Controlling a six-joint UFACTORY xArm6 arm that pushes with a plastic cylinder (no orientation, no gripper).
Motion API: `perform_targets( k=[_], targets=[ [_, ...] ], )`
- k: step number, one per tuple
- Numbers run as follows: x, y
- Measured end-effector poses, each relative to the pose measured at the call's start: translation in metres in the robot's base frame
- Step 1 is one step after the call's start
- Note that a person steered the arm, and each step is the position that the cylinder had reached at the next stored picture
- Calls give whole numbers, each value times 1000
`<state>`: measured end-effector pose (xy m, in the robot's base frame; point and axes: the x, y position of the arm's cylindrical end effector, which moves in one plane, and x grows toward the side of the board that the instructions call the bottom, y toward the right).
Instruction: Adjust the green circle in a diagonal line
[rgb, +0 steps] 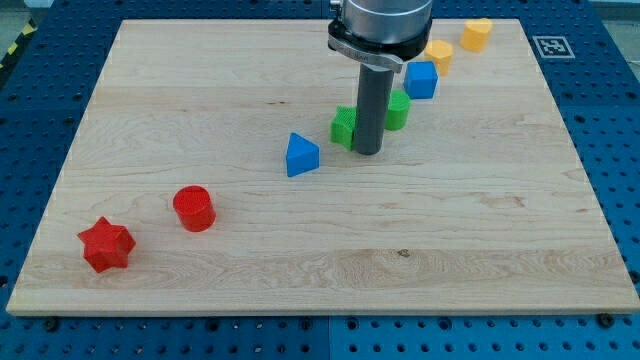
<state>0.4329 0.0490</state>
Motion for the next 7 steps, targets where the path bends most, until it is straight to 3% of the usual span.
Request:
perform_targets(
  k=[3, 5, 7],
  targets=[
    [24, 42],
    [-14, 48],
    [-19, 48]
  ],
)
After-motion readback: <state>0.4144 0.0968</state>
